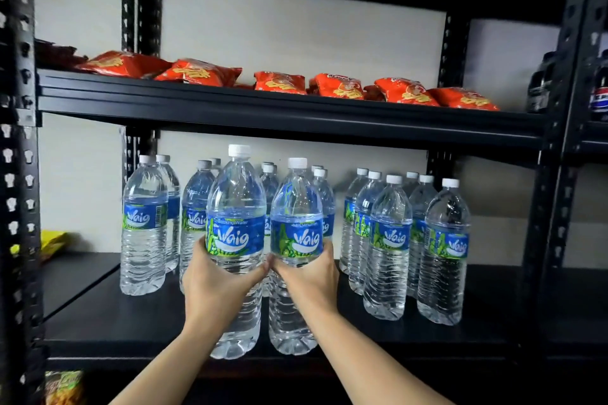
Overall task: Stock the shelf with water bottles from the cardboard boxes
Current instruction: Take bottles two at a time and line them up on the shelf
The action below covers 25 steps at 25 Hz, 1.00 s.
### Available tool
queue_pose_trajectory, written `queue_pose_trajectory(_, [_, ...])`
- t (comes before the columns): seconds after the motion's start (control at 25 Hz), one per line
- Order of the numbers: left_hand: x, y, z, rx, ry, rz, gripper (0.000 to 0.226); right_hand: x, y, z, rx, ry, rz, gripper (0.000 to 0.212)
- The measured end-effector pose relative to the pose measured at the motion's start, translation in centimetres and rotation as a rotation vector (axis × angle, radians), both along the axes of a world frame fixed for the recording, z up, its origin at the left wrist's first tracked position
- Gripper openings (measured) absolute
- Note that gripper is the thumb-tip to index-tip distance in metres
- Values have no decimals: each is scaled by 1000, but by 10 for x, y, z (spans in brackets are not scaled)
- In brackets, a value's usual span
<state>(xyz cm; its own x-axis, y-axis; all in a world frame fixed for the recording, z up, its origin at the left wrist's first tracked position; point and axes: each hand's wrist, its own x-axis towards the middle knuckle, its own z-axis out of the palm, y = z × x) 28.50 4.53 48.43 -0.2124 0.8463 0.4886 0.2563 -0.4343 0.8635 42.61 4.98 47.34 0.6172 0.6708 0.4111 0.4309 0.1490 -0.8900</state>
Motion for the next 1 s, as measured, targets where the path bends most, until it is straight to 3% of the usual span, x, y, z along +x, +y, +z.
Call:
queue_pose_trajectory(0.28, [18,20,6,41,-8,-39,103,33,35,10,-39,42,-18,128])
queue_pose_trajectory(0.52, [36,27,2,51,15,-27,96,53,38,-18,-57,12,-49,93])
queue_pose_trajectory(0.68, [45,34,-2,30,33,-9,97,66,32,-31,-113,-29,24,101])
queue_pose_trajectory(0.84, [48,39,-5,27,46,-5,100,79,15,-43,-185,11,238,121])
queue_pose_trajectory(1.0, [51,43,-9,38,30,-19,90,88,7,-59,-207,160,394,111])
